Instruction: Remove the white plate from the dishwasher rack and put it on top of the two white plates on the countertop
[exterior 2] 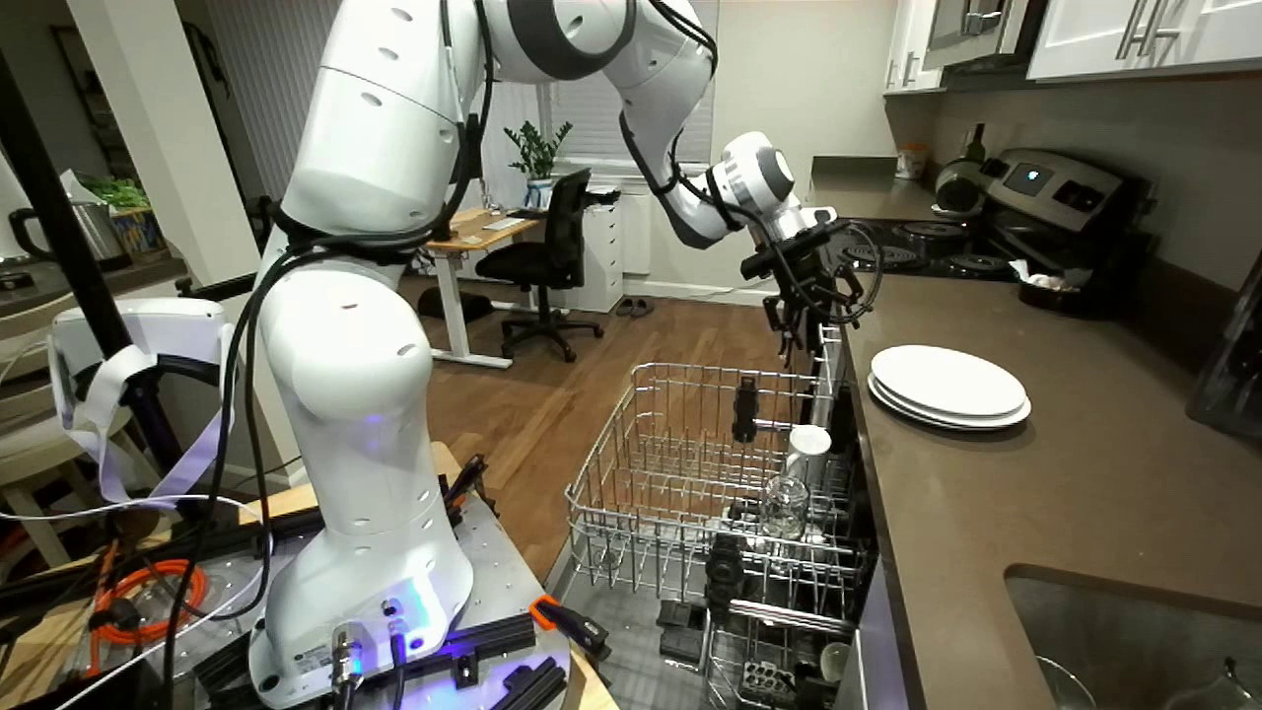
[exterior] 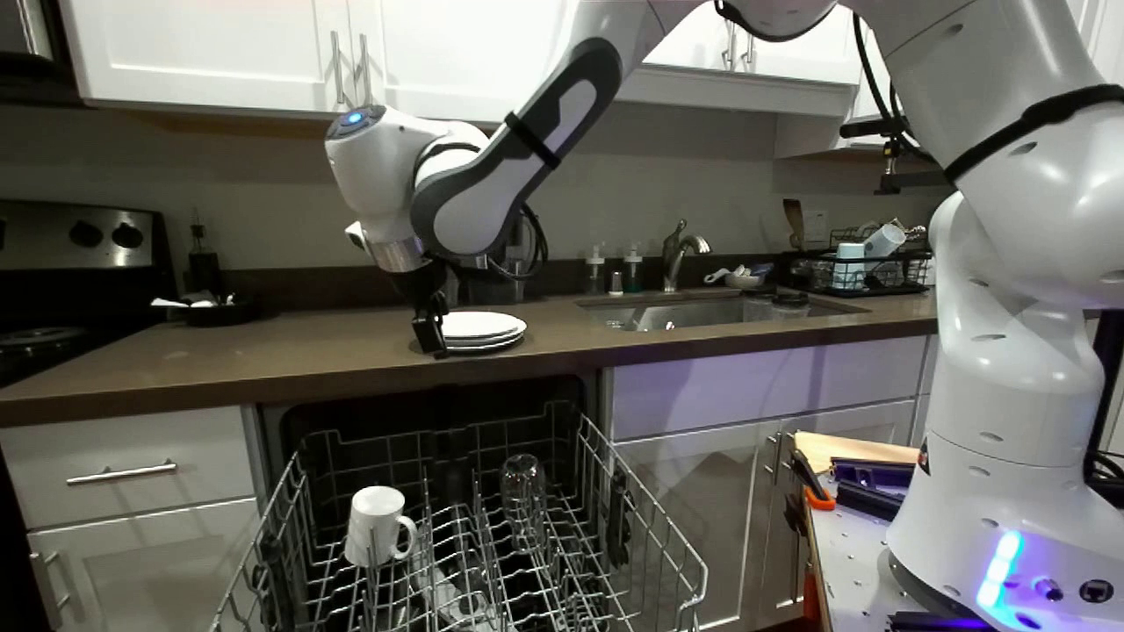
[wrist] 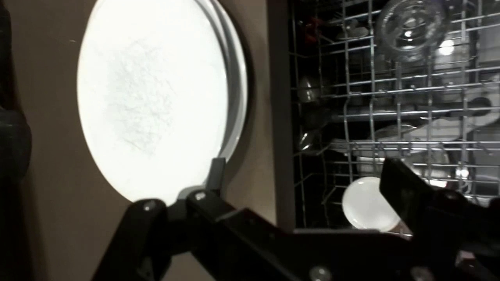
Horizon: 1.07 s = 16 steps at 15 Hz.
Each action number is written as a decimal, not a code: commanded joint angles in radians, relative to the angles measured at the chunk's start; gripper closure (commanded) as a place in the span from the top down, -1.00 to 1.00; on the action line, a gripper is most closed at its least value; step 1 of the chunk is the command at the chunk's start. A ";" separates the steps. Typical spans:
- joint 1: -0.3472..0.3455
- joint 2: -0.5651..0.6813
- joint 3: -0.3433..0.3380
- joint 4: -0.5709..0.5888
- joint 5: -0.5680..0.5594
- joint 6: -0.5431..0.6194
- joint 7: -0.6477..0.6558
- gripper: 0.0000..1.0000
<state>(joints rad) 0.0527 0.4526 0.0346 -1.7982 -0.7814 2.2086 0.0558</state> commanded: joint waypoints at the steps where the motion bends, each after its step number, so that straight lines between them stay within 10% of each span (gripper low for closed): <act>1: -0.008 -0.140 0.041 -0.129 0.157 -0.002 -0.115 1.00; 12: 0.048 -0.574 0.129 -0.446 0.808 -0.087 -0.557 1.00; 16: 0.071 -0.558 0.115 -0.424 0.775 -0.090 -0.511 1.00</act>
<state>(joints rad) 0.1040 -0.1070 0.1689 -2.2247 -0.0037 2.1215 -0.4576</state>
